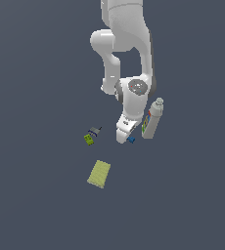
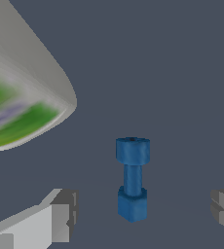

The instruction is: Pick up a designated object from a clutter of objects.

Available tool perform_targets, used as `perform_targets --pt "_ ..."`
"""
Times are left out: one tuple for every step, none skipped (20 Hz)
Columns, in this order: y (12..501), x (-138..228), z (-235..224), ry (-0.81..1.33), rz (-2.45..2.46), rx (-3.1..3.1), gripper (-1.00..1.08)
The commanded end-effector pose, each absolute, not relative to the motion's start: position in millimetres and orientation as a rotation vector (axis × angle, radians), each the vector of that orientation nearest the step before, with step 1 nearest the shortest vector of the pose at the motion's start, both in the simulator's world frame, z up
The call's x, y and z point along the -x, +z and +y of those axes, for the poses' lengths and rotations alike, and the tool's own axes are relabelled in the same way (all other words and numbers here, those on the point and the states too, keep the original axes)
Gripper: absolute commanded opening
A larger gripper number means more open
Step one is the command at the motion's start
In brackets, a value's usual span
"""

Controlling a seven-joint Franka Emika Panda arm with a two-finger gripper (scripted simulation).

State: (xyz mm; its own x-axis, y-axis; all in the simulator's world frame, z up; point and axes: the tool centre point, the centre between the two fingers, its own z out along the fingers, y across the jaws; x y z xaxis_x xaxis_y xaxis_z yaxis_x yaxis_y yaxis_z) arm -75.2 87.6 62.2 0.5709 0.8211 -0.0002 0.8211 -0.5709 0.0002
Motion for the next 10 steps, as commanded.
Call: perform_targets --pt "56 76 88 -0.001 1.457 -2.783 1.00" --pt "53 76 88 -0.001 1.457 -2.783 1.00" --pt "49 76 88 -0.001 1.458 -2.783 1.00" --pt "45 76 88 -0.001 1.458 -2.783 1.00" --pt "40 76 88 -0.001 1.459 -2.782 1.00" --pt "35 77 88 -0.001 1.460 -2.782 1.00" --pt "31 77 88 -0.001 1.460 -2.782 1.00" --pt "27 77 88 0.000 1.461 -2.781 1.00" --pt "24 77 88 0.000 1.461 -2.781 1.00" --pt "21 77 88 0.000 1.462 -2.781 1.00"
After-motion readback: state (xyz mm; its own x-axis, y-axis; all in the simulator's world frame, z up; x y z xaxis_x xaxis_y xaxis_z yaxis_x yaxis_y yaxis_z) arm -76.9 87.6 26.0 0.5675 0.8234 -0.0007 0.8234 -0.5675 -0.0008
